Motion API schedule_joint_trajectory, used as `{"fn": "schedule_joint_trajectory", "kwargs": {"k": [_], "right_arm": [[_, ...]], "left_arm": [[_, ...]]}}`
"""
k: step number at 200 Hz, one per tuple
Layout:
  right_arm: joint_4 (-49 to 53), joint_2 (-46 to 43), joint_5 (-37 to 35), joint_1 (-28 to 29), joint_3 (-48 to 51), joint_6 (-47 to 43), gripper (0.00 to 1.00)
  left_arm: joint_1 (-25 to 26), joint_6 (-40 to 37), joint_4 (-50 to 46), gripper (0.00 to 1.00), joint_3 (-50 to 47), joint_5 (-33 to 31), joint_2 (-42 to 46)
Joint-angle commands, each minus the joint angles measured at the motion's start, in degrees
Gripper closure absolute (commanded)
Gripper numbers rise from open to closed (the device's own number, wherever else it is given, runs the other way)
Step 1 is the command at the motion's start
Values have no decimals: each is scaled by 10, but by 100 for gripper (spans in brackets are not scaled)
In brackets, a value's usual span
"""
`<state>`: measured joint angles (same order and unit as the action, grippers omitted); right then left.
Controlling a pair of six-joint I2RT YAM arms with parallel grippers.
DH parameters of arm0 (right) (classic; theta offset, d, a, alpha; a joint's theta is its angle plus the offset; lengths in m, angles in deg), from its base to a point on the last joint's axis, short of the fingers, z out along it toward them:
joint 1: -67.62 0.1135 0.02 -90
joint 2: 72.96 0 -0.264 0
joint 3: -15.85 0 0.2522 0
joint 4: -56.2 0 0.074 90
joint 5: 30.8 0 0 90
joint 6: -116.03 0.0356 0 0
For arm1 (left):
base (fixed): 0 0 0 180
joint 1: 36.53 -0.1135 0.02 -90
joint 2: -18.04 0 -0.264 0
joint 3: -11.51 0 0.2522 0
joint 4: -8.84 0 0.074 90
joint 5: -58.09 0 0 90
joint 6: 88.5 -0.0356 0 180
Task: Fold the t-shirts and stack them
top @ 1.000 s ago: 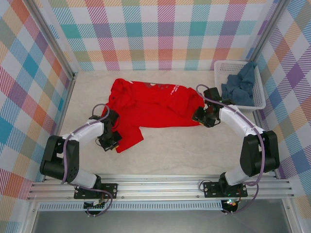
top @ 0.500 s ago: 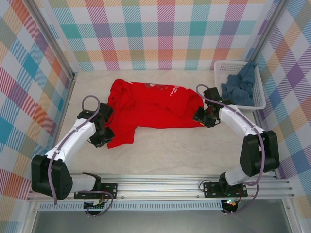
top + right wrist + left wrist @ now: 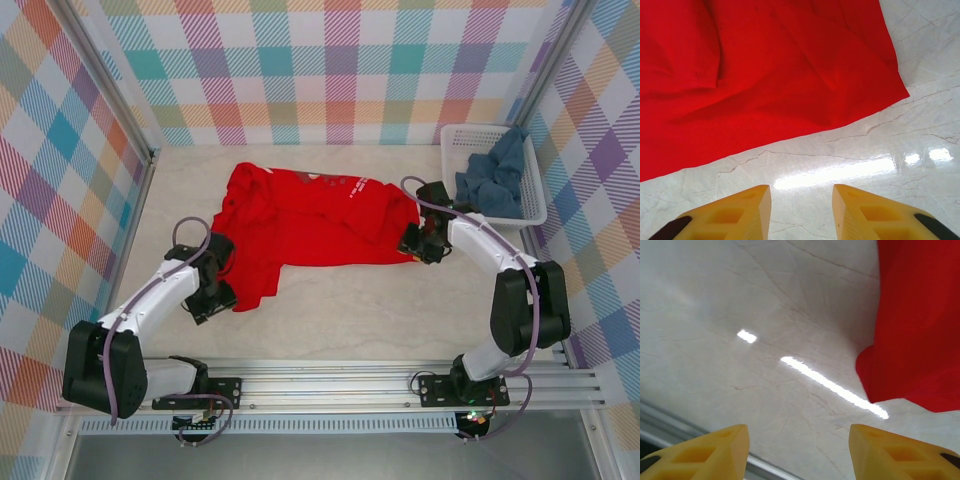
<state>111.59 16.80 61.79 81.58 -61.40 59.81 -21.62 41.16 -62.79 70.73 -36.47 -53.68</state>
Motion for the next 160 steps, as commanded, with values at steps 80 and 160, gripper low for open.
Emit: {"fn": "schedule_joint_trajectory", "kwargs": {"k": [80,160], "right_arm": [[-4,97,-79,-38,-26,7,64],[-25,124,-71,-34,-59,9,100]], "left_arm": [[0,-12,174,95,12,57,-106],[-8,-13,101,100,82,31,-55]]}}
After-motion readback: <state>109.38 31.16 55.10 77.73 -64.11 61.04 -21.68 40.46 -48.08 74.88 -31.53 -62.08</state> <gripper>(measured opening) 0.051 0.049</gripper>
